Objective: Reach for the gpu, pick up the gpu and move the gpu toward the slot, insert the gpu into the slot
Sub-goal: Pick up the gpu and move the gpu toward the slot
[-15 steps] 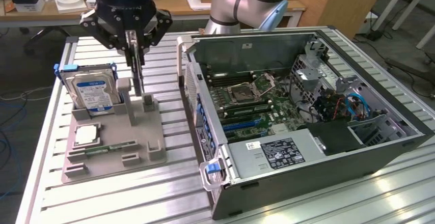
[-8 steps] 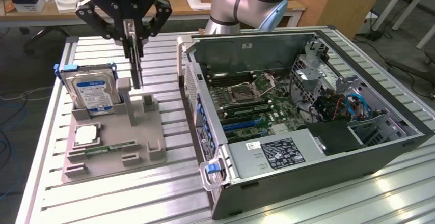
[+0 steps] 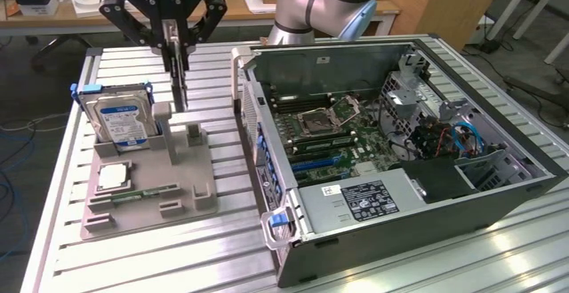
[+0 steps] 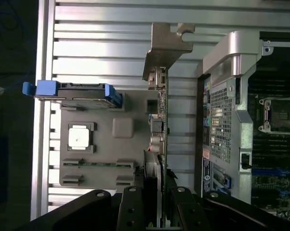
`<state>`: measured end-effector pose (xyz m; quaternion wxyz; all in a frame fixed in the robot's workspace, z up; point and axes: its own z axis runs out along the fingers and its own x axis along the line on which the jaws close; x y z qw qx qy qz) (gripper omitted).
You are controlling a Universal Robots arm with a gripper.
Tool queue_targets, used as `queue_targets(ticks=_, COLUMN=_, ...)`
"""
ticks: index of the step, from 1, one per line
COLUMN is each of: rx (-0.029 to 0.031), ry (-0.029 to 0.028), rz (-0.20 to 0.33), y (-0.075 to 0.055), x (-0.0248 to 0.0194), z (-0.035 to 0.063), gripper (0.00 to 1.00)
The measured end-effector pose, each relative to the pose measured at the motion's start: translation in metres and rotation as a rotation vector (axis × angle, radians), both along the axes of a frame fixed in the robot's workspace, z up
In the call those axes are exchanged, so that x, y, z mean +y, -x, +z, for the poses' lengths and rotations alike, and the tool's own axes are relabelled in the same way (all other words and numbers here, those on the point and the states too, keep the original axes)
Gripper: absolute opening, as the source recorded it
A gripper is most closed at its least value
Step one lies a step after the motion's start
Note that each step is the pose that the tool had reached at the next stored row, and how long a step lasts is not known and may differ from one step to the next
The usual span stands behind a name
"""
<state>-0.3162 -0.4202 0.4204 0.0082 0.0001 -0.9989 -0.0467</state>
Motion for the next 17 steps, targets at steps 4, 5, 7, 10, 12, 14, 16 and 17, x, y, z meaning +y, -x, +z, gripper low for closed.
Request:
queue_targets(ticks=4, rx=0.0000, ry=0.0001, rz=-0.030, y=-0.002, x=0.0000, z=-0.0008, gripper=0.27)
queue_targets(ticks=5, rx=0.0000, ry=0.0000, rz=-0.032, y=-0.005, x=0.0000, z=-0.0009, gripper=0.27)
queue_targets(ticks=7, rx=-0.0001, ry=0.0000, rz=-0.032, y=-0.011, x=0.0000, z=-0.0009, gripper=0.27)
queue_targets(ticks=10, rx=0.0007, ry=0.0001, rz=-0.032, y=-0.025, x=0.0000, z=-0.0009, gripper=0.27)
queue_targets(ticks=12, rx=0.0009, ry=0.0000, rz=-0.032, y=-0.031, x=0.0000, z=-0.0010, gripper=0.27)
queue_targets(ticks=14, rx=0.0010, ry=0.0001, rz=-0.032, y=-0.037, x=0.0000, z=-0.0010, gripper=0.27)
queue_targets(ticks=16, rx=0.0010, ry=0.0000, rz=-0.032, y=-0.043, x=0.0000, z=-0.0011, gripper=0.27)
queue_targets(ticks=17, rx=0.0010, ry=0.0000, rz=-0.032, y=-0.045, x=0.0000, z=-0.0011, gripper=0.27)
